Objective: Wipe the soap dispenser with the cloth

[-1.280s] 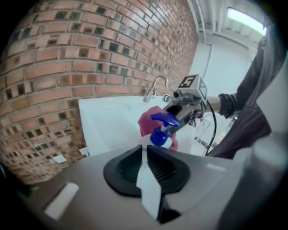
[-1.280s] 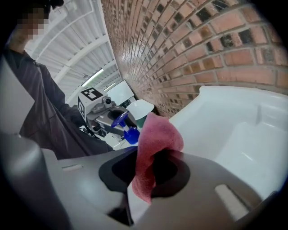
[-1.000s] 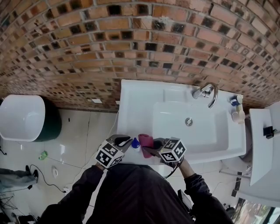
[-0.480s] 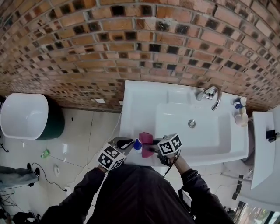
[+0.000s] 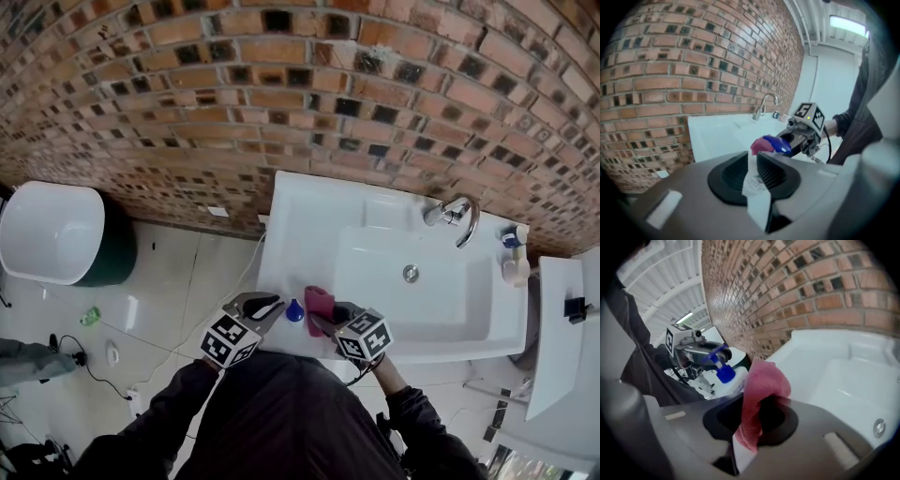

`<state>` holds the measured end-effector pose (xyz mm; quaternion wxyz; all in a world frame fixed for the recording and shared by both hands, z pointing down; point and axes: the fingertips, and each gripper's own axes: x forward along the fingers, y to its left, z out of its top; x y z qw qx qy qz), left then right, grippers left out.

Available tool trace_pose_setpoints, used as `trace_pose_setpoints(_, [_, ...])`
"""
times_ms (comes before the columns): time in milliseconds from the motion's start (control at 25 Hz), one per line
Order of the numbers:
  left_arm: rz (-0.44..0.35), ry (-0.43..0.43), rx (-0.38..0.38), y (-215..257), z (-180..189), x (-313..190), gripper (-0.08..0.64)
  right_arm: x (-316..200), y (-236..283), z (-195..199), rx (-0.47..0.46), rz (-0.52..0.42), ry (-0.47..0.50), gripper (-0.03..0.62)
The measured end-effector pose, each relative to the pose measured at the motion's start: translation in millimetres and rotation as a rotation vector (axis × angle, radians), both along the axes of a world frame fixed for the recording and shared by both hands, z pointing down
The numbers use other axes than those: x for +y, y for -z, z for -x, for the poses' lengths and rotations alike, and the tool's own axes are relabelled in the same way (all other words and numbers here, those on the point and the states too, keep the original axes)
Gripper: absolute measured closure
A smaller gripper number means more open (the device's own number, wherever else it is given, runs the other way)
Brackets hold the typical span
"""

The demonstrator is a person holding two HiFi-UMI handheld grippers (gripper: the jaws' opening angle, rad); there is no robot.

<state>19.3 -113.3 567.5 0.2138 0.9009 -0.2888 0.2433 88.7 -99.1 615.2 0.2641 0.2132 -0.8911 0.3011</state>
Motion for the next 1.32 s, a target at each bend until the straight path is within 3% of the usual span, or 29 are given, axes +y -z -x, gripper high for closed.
trace_pose_setpoints(160, [-0.067,0.053,0.064,33,7,2,0.503,1,67,-9,-0.081,-0.155,-0.066,0.525])
trace_pose_setpoints(400, [-0.113,0.032,0.102,56,-8,3,0.52,2,113,-13,-0.087,-0.284,-0.107,0.526])
trace_pose_setpoints(1320, [-0.101,-0.012,0.099,54,-16,11,0.522,6,117,-7,-0.078,-0.294,-0.092,0.526])
